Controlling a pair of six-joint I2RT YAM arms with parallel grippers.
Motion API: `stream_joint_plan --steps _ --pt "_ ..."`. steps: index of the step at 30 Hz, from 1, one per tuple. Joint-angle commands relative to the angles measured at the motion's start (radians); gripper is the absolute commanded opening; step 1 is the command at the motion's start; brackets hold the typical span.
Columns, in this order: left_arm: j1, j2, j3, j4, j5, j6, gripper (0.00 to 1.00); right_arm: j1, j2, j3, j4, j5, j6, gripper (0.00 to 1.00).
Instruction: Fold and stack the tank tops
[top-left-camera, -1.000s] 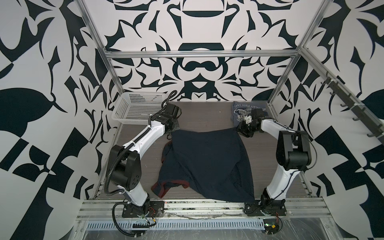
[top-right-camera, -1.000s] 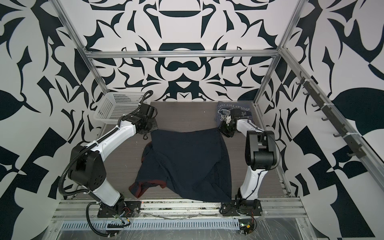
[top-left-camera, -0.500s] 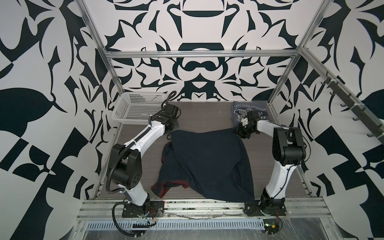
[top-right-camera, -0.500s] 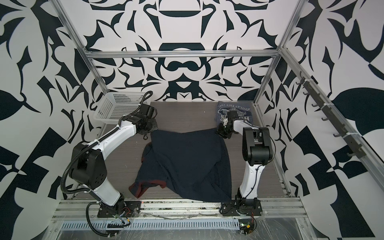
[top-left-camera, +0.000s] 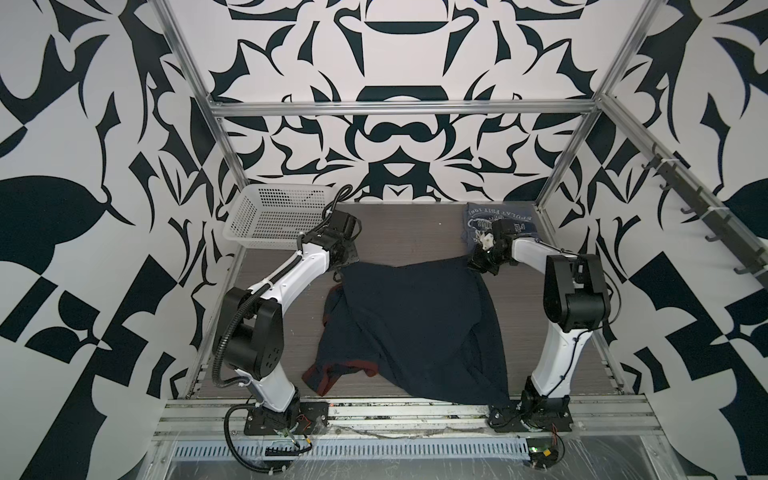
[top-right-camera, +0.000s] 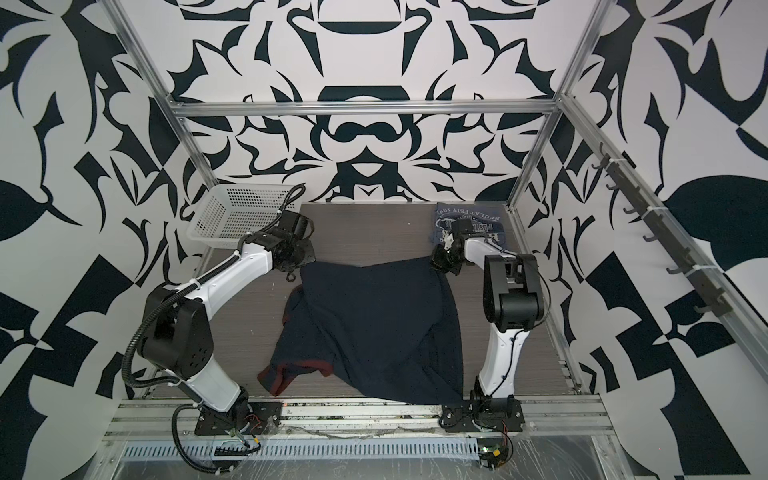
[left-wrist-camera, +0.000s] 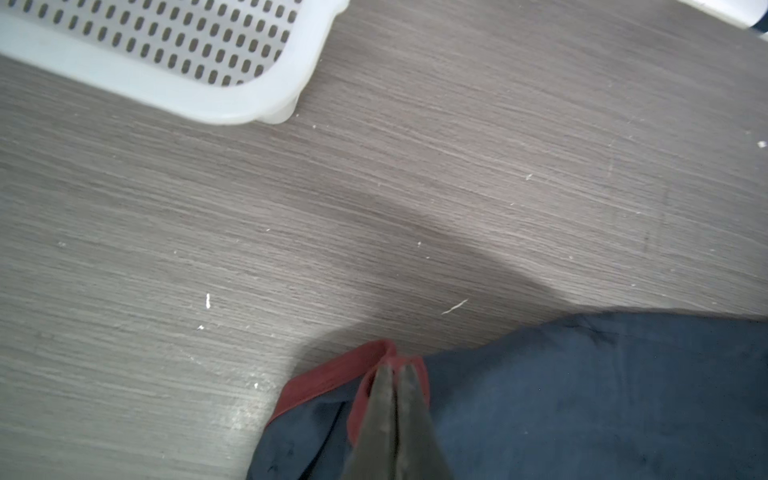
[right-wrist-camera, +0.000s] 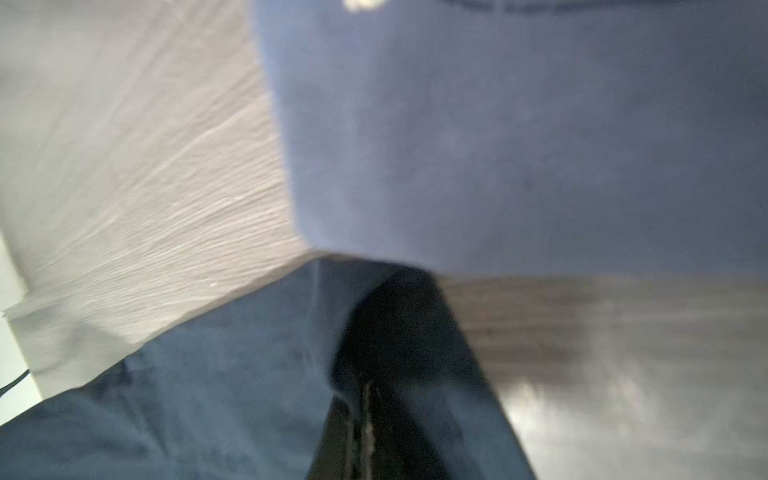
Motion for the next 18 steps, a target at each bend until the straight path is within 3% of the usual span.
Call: stream_joint_plan --steps 1,11,18 --pt "0.019 -0.087 -0.038 0.026 -0.045 -0.029 0.00 0.011 -0.174 0.032 -0.049 -0.020 0.002 0.00" --pt "0.054 -0.448 -0.185 0.154 -0.154 -0.070 0.00 0.010 -0.548 0.154 -0.291 -0.111 0.052 0.00" --pt "0.058 -0.703 -0.169 0.184 -0.166 -0.015 0.00 0.011 -0.651 0.458 -0.415 -0.218 0.120 0.00"
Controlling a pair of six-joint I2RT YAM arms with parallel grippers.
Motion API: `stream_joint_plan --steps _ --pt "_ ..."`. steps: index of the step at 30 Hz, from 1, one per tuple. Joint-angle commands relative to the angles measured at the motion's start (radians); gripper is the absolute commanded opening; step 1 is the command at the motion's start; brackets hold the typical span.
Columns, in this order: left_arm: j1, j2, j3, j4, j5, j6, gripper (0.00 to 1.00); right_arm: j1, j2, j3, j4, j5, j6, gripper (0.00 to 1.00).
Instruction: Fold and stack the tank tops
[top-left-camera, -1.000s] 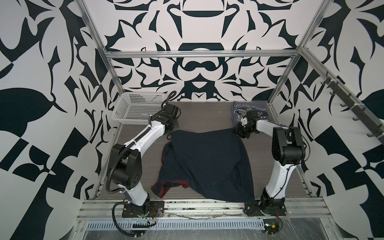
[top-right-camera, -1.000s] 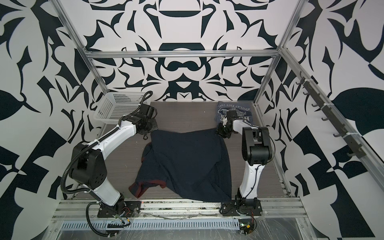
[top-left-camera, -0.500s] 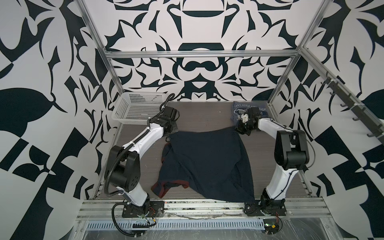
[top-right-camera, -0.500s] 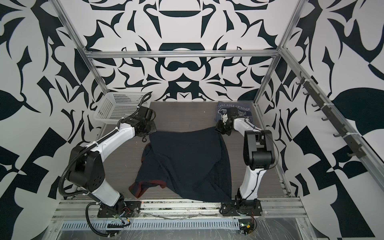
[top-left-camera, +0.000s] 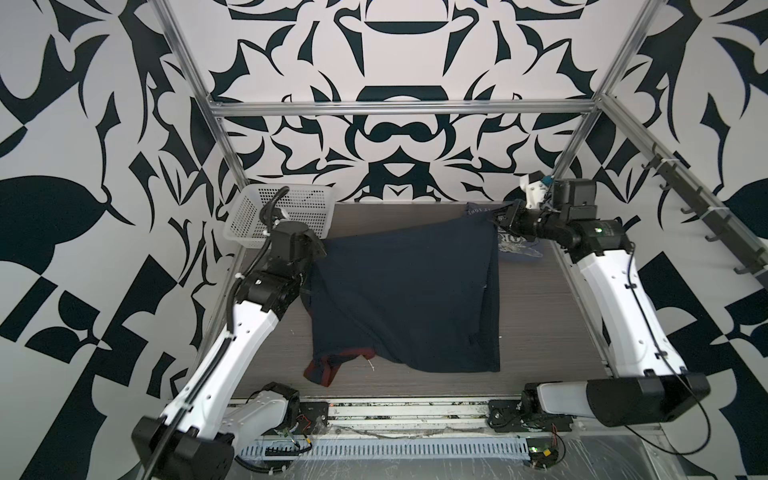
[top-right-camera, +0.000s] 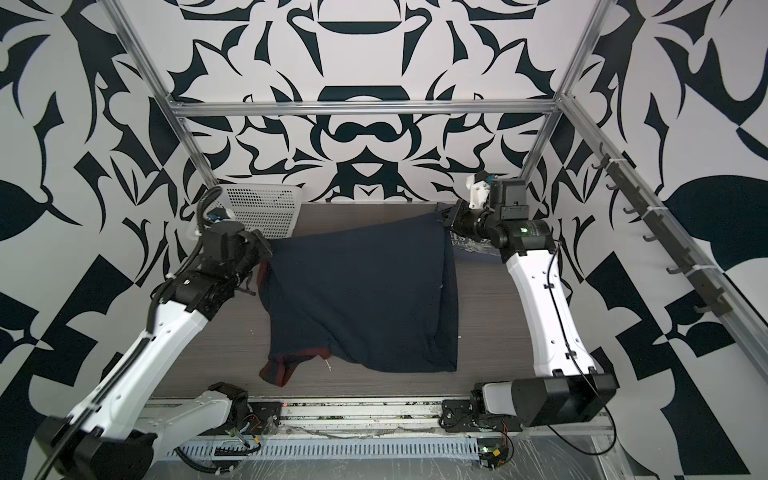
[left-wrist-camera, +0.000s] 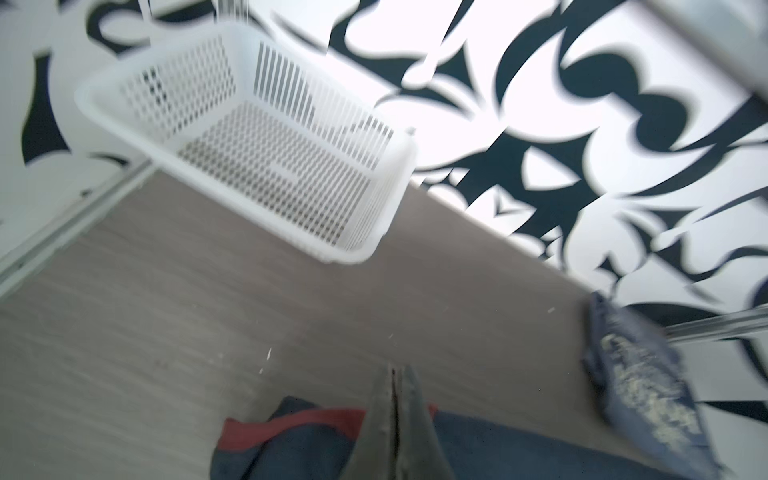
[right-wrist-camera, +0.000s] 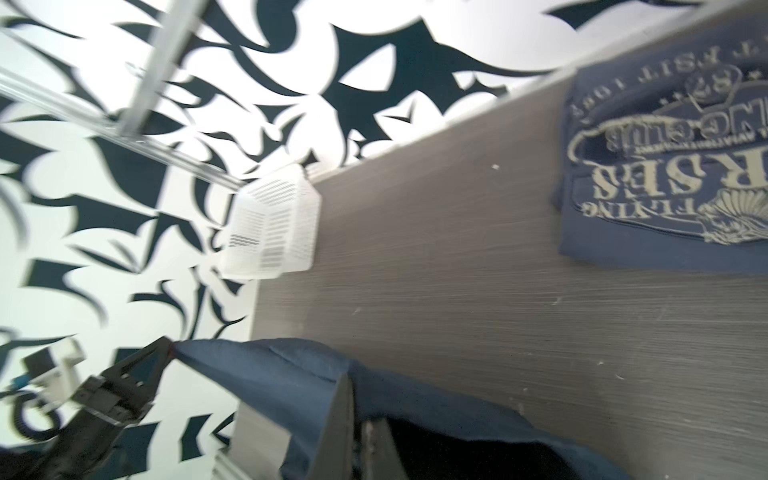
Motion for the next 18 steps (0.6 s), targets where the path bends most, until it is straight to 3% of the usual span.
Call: stream_joint_plan --steps 1,8,13,18 --pt "0.006 -0.096 0.038 0.030 -0.037 0.035 0.00 0.001 -0.039 0.175 -0.061 -0.089 0.061 0.00" --pt "0.005 -0.320 0.147 -0.025 0.022 0.114 0.00 0.001 -0.110 0.402 -0.062 -0.164 0.152 0.00" --pt "0.005 -0.473 0.240 -0.087 0.110 0.164 0.00 0.002 -0.218 0.381 -0.037 -0.172 0.177 0.00" --pt "0.005 -0.493 0.344 -0.152 0.261 0.168 0.00 0.001 -0.271 0.346 -0.032 -0.142 0.171 0.00"
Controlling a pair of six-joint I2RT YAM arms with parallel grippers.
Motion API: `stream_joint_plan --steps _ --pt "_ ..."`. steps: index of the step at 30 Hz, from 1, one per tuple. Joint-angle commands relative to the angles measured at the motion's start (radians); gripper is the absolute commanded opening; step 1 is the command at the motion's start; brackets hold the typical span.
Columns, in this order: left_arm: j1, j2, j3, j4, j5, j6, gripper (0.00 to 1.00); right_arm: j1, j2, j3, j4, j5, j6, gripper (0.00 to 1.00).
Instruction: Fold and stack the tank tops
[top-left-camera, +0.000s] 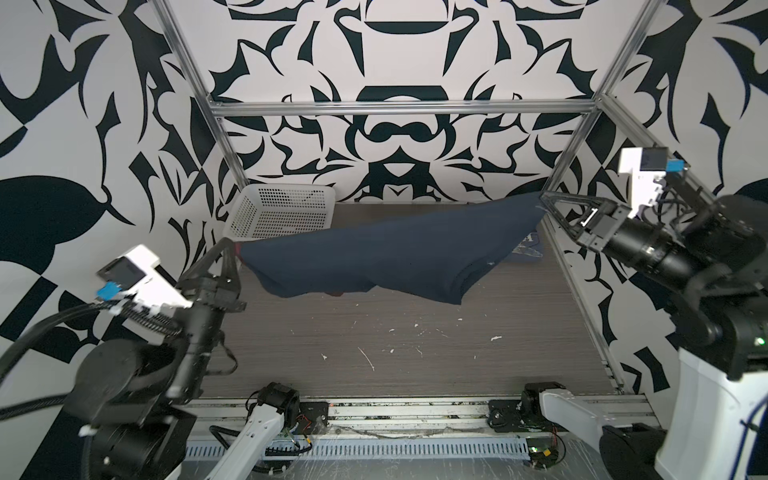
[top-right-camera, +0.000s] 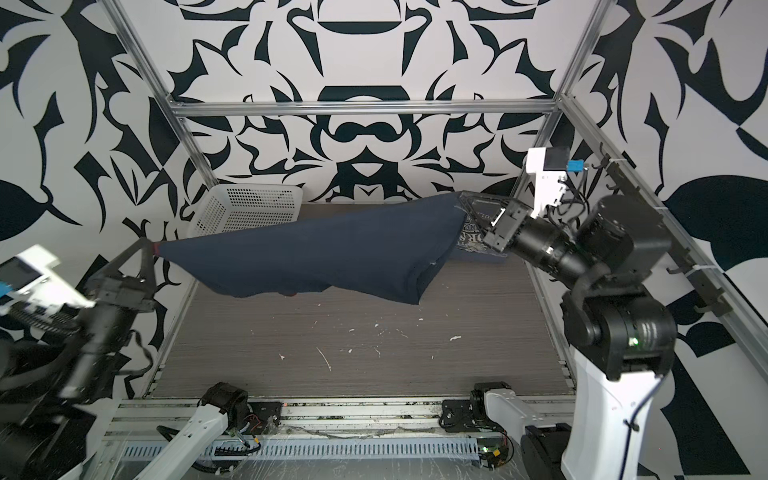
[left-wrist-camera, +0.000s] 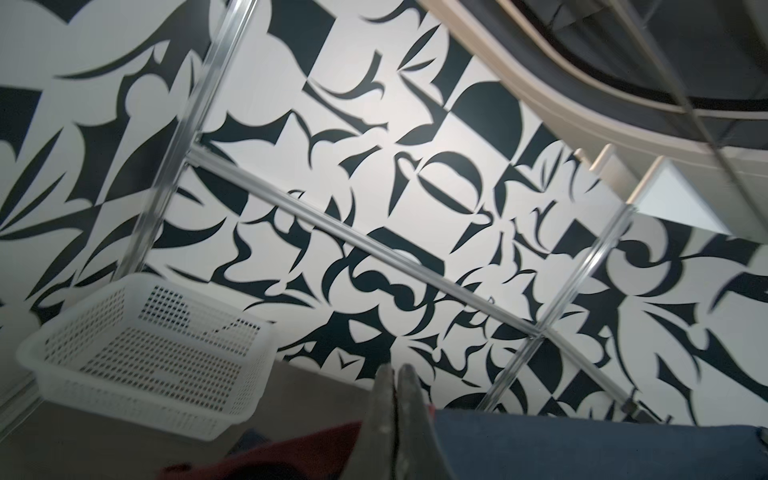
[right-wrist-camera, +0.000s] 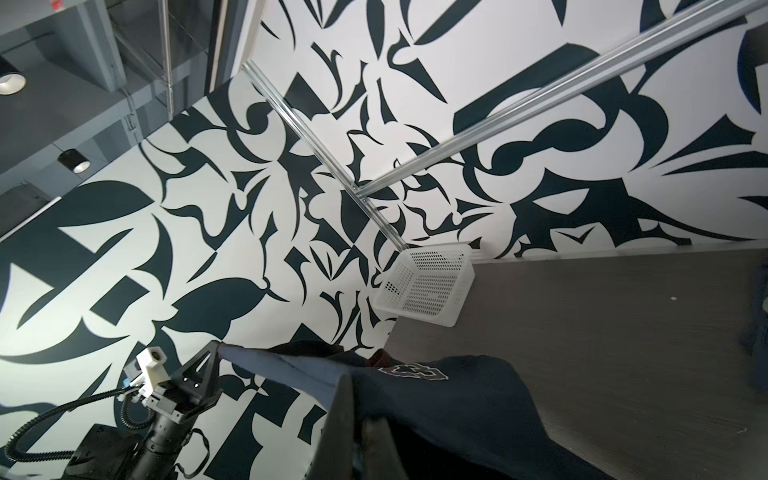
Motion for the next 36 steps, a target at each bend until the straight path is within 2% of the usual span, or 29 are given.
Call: stream_joint_plan --steps 1,3,8,12,17,20,24,26,27,28,30,31,33,36 --pt "0.006 0.018 0.031 -0.060 0.111 0.015 0.00 -0.001 -0.005 -0.020 0.048 0.042 0.005 0.00" --pt "0.006 0.042 0.027 -0.060 0.132 0.007 0.00 -0.003 0.002 -0.041 0.050 0.074 -0.007 0.00" --pt "0.005 0.212 0.009 -0.108 0.025 0.014 0.00 -0.001 0.071 -0.188 0.067 0.171 -0.069 0.00" --pt "0.005 0.450 0.008 -0.133 0.024 0.010 0.00 -0.001 0.168 -0.340 0.137 0.247 -0.127 0.00" --pt "0.002 0.741 -0.027 -0.076 0.116 -0.034 0.00 -0.008 0.356 -0.477 0.228 0.363 -0.197 0.00" --pt "0.002 0.945 -0.030 -0.032 0.148 -0.060 0.00 -0.027 0.505 -0.510 0.295 0.383 -0.203 0.00" --pt "0.001 1.200 0.118 -0.088 0.158 -0.062 0.10 -0.045 0.689 -0.442 0.314 0.416 -0.198 0.01" --pt "0.003 1.296 0.232 -0.160 0.129 -0.052 0.18 -0.050 0.749 -0.380 0.291 0.446 -0.199 0.13" --pt "0.003 1.336 0.293 -0.198 0.112 -0.045 0.26 -0.054 0.773 -0.349 0.282 0.470 -0.200 0.20" --pt "0.003 1.363 0.347 -0.241 0.102 -0.038 0.39 -0.057 0.792 -0.317 0.255 0.489 -0.201 0.28" --pt "0.002 1.370 0.399 -0.287 0.078 -0.035 0.59 -0.061 0.810 -0.255 0.178 0.520 -0.209 0.41" --pt "0.002 1.351 0.386 -0.287 0.070 -0.041 0.65 -0.062 0.804 -0.247 0.154 0.530 -0.220 0.45" --pt "0.001 1.279 0.315 -0.287 0.044 -0.071 0.71 -0.058 0.763 -0.282 0.117 0.539 -0.224 0.51" --pt "-0.015 1.133 0.136 -0.321 0.004 -0.130 0.72 -0.050 0.628 -0.442 0.121 0.500 -0.214 0.52"
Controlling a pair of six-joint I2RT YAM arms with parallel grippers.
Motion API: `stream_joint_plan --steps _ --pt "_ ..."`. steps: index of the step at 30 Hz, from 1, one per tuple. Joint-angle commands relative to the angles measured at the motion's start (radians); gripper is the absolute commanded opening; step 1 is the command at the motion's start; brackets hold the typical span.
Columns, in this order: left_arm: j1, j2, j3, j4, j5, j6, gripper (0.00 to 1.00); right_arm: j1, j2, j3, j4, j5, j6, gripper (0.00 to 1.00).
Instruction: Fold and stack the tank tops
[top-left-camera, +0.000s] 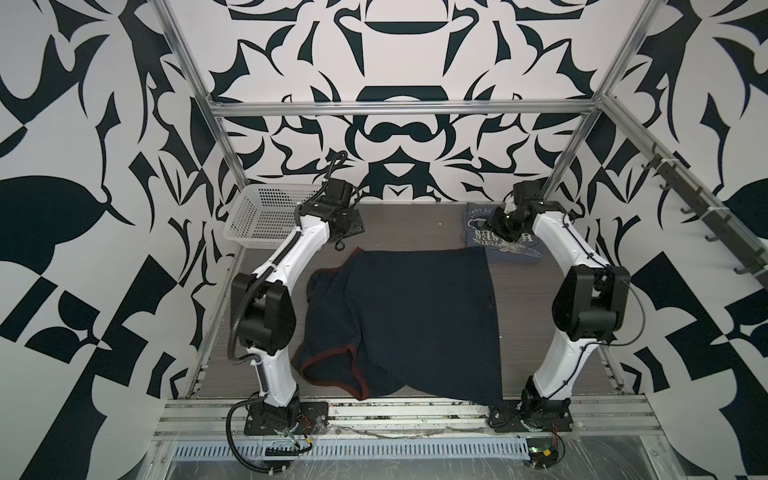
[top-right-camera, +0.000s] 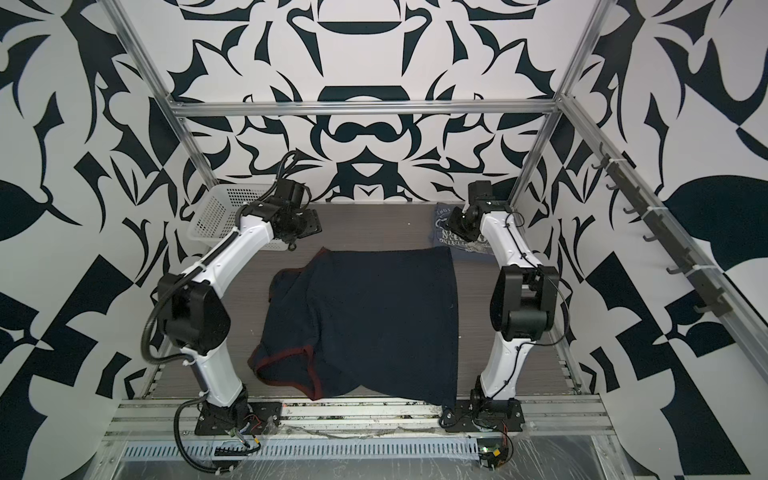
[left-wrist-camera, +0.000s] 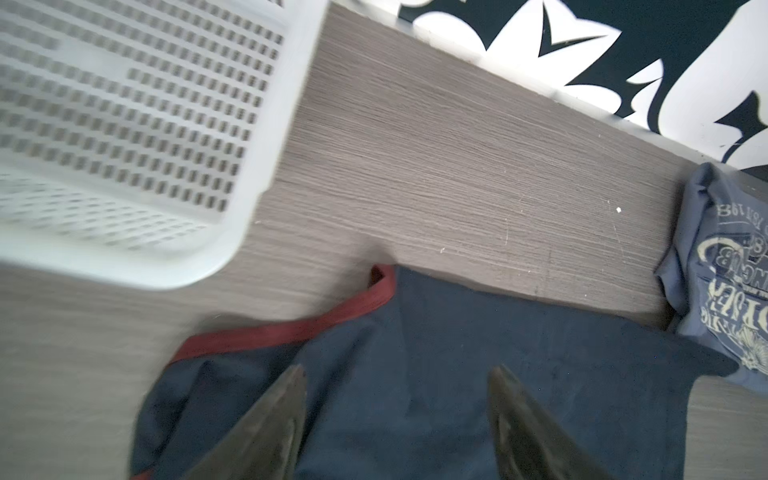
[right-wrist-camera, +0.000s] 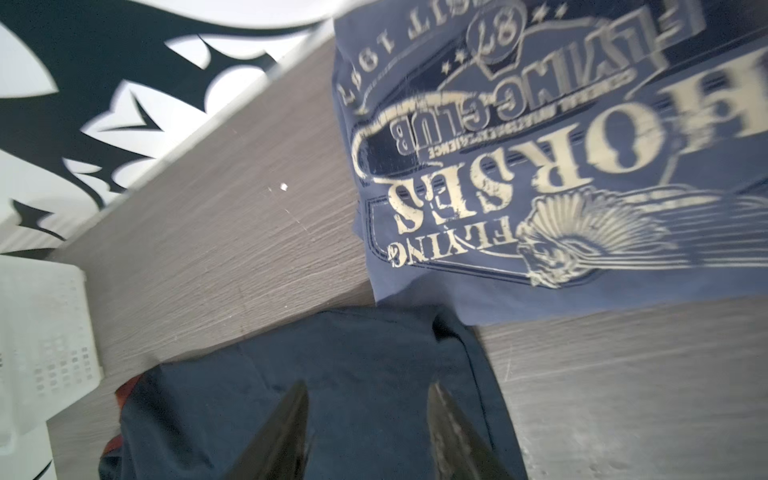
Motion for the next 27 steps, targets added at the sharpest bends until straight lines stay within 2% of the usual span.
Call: stream_joint_plan --steps 1,5,8,10,13,17,21,27 --pt "-0.026 -0.179 -0.164 -0.126 -0.061 -0.078 0.72 0.016 -0.201 -0.155 -0.050 -0.011 0.001 0.52" --pt "-0.140 -0.381 -0.443 -0.155 -0.091 -0.171 0.72 0.083 -0.463 -0.430 -0.056 0.010 -0.011 0.53" --pt "-0.226 -0.480 -0.597 -0.193 -0.079 -0.254 0.71 0.125 -0.637 -0.571 -0.109 0.027 -0.001 0.53" --pt "-0.281 -0.542 -0.681 -0.208 -0.077 -0.311 0.71 0.163 -0.719 -0.646 -0.149 0.046 0.017 0.52" --pt "-0.341 -0.582 -0.792 -0.172 -0.017 -0.368 0.69 0.236 -0.792 -0.770 -0.168 0.048 0.076 0.52" --pt "-0.385 -0.544 -0.899 0.006 0.056 -0.398 0.65 0.302 -0.755 -0.927 -0.058 0.012 0.135 0.50" --pt "-0.393 -0.425 -0.890 0.090 0.028 -0.403 0.62 0.320 -0.647 -0.978 0.057 0.003 0.153 0.48" --pt "-0.366 -0.294 -0.886 0.171 -0.038 -0.409 0.59 0.324 -0.467 -0.967 0.163 0.037 0.149 0.44"
